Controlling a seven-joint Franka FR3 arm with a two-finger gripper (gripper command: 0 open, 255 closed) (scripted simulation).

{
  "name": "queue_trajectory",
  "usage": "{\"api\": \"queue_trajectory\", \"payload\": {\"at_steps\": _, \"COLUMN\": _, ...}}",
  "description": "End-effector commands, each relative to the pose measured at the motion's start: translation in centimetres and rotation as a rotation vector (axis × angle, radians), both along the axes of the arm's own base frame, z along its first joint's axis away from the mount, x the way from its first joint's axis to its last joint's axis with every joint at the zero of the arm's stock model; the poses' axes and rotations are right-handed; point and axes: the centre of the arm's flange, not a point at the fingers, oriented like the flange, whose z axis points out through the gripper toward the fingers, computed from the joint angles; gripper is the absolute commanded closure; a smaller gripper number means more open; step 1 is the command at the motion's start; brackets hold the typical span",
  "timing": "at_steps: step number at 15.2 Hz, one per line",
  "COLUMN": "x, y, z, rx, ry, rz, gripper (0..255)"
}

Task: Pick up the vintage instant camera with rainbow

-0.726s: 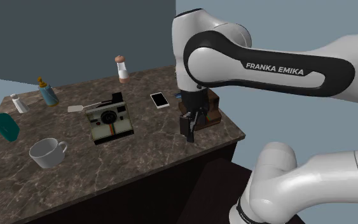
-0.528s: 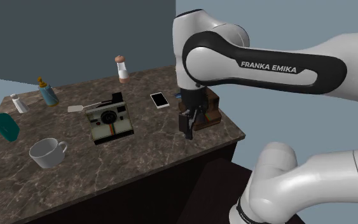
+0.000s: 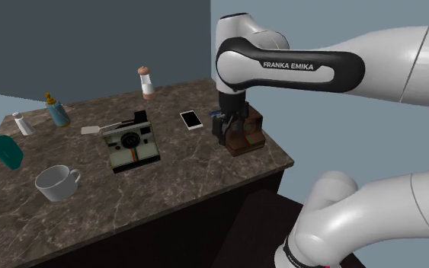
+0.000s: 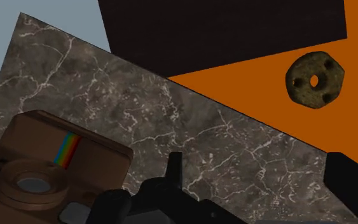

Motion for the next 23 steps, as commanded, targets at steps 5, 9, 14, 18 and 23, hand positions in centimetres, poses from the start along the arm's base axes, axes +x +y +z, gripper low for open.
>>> {"api": "queue_trajectory", "payload": {"at_steps": 5, "x": 2.5, "y": -7.1, "z": -1.3, "rx": -0.010, "ry": -0.053, "rz": -0.125, "gripper": 0}}
{"api": "queue_trajectory", "payload": {"at_steps": 9, "x": 3.6, "y": -11.9, "z": -2.0, "rx": -0.015, "ry": -0.087, "rz": -0.207, "gripper": 0}}
{"api": "queue_trajectory", "payload": {"at_steps": 14, "x": 4.3, "y": -18.1, "z": -2.9, "rx": -0.022, "ry": -0.130, "rz": -0.310, "gripper": 0}}
{"api": "queue_trajectory", "payload": {"at_steps": 18, "x": 4.5, "y": -23.1, "z": -3.5, "rx": -0.028, "ry": -0.164, "rz": -0.393, "gripper": 0}}
{"api": "queue_trajectory", "payload": {"at_steps": 23, "x": 4.2, "y": -29.3, "z": -4.2, "rx": -0.035, "ry": -0.207, "rz": -0.496, "gripper": 0}}
